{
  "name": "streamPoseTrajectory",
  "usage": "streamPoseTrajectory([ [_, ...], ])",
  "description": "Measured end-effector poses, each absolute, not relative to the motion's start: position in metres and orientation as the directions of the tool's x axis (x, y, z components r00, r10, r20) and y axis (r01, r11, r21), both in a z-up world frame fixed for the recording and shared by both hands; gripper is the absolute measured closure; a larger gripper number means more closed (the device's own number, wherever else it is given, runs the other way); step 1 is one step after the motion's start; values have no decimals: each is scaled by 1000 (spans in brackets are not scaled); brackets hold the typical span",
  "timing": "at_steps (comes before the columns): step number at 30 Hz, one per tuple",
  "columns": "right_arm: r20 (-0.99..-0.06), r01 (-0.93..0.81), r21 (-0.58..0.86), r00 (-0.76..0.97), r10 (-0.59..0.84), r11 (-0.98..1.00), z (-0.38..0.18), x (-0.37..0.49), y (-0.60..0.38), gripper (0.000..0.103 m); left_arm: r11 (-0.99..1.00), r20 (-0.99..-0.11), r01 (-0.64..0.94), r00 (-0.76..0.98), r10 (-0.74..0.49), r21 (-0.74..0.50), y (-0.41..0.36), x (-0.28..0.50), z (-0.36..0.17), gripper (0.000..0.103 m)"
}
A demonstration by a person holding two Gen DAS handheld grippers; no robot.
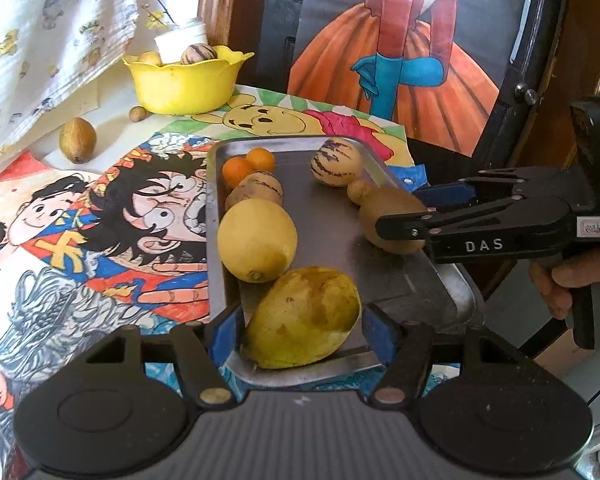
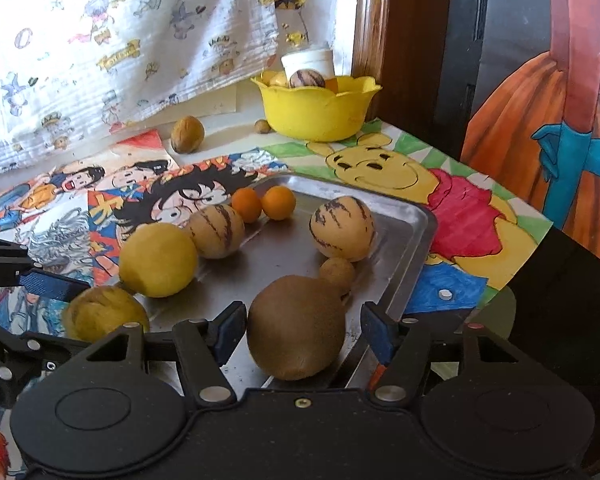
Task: Organize fruits
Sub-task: 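Lower the pear and brown fruit into the tray and open both tools, then withdraw both open tools from the tray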
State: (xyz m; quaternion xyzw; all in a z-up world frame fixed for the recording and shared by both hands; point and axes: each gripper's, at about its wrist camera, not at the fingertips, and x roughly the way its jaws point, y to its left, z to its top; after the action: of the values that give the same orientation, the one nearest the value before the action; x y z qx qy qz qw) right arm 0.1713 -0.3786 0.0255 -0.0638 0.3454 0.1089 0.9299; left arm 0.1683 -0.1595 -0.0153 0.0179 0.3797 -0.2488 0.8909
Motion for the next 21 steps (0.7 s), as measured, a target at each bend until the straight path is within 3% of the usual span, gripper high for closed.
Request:
streamPoseTrajectory([
  [5, -632, -231, -29, 758, 161, 973, 35, 152, -376, 24, 892, -663, 413, 617, -424, -186, -146, 159, -5, 26],
  [12, -598, -183, -13, 789, 139, 983, 50, 120, -367, 6, 920, -638, 317, 665, -389, -231, -124, 146, 9, 10],
  [21, -589, -125, 38, 799, 123, 991, 58, 80, -352, 1, 968, -644, 173, 724, -249, -180, -98, 125, 22, 1],
])
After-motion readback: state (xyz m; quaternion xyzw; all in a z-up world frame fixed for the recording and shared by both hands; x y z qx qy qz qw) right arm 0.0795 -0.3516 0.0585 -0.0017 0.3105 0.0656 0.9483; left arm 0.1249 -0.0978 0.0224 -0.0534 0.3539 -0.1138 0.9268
